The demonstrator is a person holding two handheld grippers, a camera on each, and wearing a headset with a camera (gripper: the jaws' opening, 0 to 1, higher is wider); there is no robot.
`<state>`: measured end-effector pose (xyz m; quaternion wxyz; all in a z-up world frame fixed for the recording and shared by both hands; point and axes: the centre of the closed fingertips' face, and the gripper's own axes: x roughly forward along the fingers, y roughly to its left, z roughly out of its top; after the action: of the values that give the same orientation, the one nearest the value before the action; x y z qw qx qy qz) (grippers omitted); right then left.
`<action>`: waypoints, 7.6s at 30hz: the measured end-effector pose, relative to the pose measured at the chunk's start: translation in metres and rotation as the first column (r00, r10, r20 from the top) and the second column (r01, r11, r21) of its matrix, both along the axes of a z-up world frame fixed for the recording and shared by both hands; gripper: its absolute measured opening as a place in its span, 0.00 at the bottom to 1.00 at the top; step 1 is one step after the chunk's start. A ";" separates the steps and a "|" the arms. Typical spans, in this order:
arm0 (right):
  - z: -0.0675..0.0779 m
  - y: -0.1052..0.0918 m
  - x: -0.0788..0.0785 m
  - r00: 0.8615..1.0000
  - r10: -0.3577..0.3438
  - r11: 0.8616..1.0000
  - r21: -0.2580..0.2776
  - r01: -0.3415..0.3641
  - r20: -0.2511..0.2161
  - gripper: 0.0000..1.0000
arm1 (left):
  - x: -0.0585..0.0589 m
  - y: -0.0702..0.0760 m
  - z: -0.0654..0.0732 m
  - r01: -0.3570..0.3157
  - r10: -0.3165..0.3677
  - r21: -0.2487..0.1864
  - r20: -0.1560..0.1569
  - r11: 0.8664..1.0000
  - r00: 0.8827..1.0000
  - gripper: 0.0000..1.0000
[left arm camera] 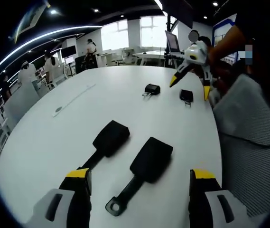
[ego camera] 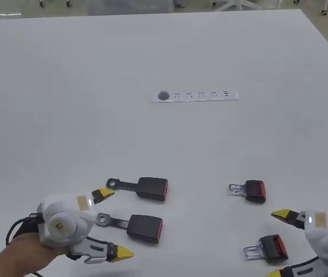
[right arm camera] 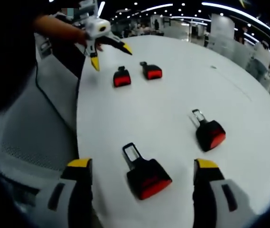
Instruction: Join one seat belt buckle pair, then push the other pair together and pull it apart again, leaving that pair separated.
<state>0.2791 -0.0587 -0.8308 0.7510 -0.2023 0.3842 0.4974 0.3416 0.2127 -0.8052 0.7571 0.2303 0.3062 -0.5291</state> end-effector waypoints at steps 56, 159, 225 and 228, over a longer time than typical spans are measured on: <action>-0.018 -0.014 0.000 0.987 0.163 0.986 -0.043 -0.163 -0.007 0.37 | -0.003 -0.024 -0.044 0.281 -0.271 0.143 -0.085 0.949 0.959 0.35; -0.016 0.192 0.052 0.993 0.119 0.977 0.177 -0.122 0.028 0.36 | -0.003 -0.024 -0.045 0.255 -0.241 0.153 -0.106 0.955 0.965 0.34; -0.015 0.193 0.052 0.984 0.146 0.962 0.216 -0.166 0.107 0.35 | -0.005 -0.020 -0.043 0.217 -0.217 -0.007 -0.080 0.976 0.973 0.33; -0.015 0.193 0.052 0.986 0.136 0.961 0.230 -0.155 0.096 0.35 | -0.005 -0.020 -0.043 0.216 -0.216 -0.011 -0.081 0.976 0.973 0.33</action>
<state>0.3315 0.1343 -0.8457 0.7458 -0.1585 0.2763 0.5850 0.3367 0.1931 -0.8483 0.6822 0.2396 0.3097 -0.6175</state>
